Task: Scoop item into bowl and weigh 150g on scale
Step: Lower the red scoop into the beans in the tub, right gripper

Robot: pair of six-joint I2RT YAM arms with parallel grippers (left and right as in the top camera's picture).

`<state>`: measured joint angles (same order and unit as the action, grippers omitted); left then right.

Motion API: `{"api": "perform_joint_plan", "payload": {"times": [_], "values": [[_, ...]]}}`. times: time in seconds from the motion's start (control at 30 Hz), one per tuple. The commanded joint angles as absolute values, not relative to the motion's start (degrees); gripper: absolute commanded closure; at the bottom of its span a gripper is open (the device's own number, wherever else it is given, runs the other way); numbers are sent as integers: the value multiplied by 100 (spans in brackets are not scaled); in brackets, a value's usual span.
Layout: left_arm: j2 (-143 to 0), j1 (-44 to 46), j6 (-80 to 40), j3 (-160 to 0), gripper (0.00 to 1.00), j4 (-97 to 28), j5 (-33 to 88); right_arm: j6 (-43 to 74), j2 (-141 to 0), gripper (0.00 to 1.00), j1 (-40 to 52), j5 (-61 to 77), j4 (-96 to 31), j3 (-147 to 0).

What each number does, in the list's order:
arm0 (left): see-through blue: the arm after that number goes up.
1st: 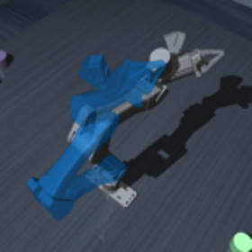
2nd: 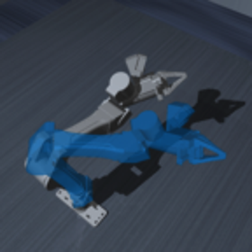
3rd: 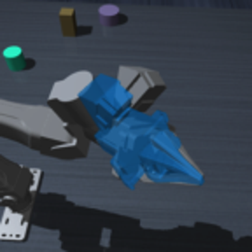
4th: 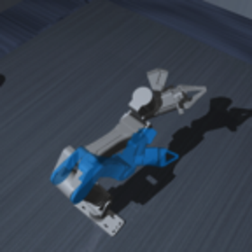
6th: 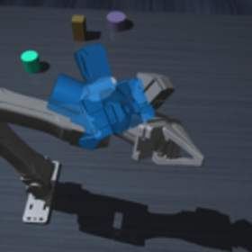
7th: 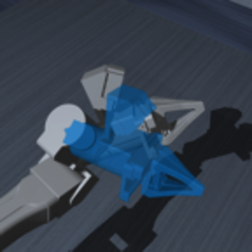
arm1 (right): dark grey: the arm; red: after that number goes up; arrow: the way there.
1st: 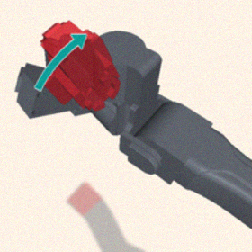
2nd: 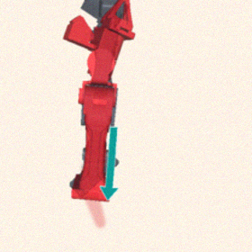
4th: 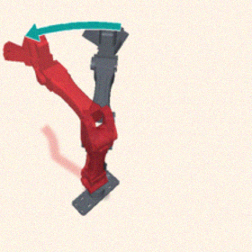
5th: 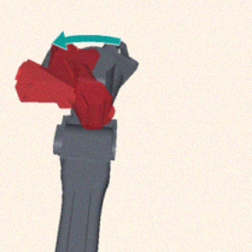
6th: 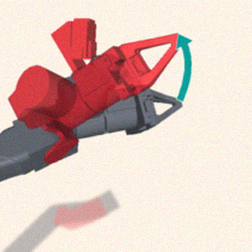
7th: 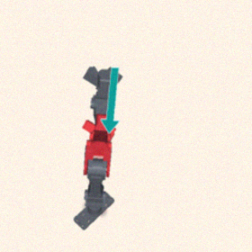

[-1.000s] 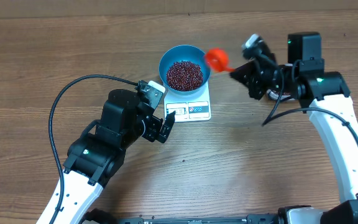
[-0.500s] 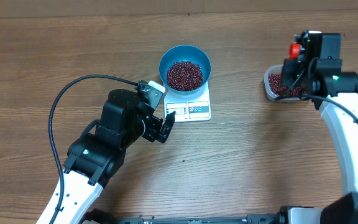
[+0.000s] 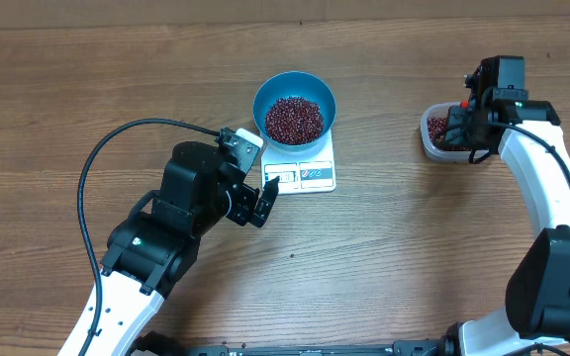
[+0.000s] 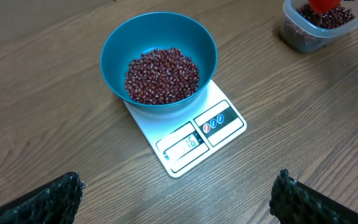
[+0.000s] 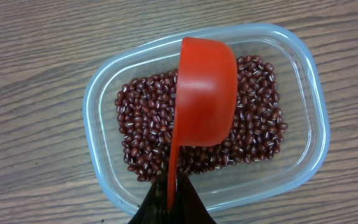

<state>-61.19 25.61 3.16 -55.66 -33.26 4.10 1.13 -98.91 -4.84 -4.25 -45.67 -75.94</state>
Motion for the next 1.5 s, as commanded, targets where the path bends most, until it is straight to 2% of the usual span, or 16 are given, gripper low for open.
{"api": "perform_joint_plan", "payload": {"times": [0.0, 0.03, 0.13, 0.33, 0.4, 0.43, 0.53, 0.7, 0.73, 0.77, 0.8, 0.87, 1.03, 1.07, 1.33, 1.47], "values": [[-6149, 2552, 259, -5684, 1, -3321, 447, 145, -9878, 88, -491, -333, -4519, -7618], [-6152, 2552, 259, -5684, 0, -3321, 447, 148, -9878, 85, -491, -333, -4515, -7618], [-6149, 2552, 259, -5684, 1, -3321, 447, 148, -9878, 96, -491, -336, -4501, -7618], [-6152, 2552, 259, -5684, 0, -3321, 447, 150, -9878, 96, -491, -366, -4392, -7618], [-6149, 2552, 259, -5684, 0, -3321, 447, 150, -9878, 78, -491, -397, -4381, -7618], [-6149, 2552, 259, -5684, 0, -3321, 447, 150, -9878, 78, -491, -399, -4381, -7618], [-6152, 2552, 259, -5684, 1, -3321, 447, 150, -9878, 94, -491, -473, -4379, -7618], [-6152, 2552, 259, -5684, 1, -3321, 447, 152, -9878, 96, -491, -703, -4340, -7618], [-6149, 2552, 259, -5684, 1, -3321, 447, 152, -9878, 90, -491, -746, -4331, -7618], [-6149, 2552, 259, -5684, 0, -3321, 447, 152, -9878, 75, -491, -788, -4318, -7618], [-6152, 2552, 259, -5684, 0, -3321, 447, 152, -9878, 75, -491, -794, -4313, -7618], [-6152, 2552, 259, -5684, 0, -3321, 447, 152, -9878, 96, -491, -794, -4313, -7618], [-6149, 2552, 259, -5684, 0, -3321, 447, 150, -9878, 96, -491, -797, -4239, -7618], [-6152, 2552, 259, -5684, 1, -3321, 449, 152, -9878, 92, -491, -814, -4209, -7618], [-6152, 2552, 259, -5684, 0, -3321, 447, 115, -9878, 96, -491, -1243, -4169, -7618], [-6149, 2552, 259, -5684, 1, -3321, 447, -471, -9878, 96, -491, -1286, -4191, -7618]]}}
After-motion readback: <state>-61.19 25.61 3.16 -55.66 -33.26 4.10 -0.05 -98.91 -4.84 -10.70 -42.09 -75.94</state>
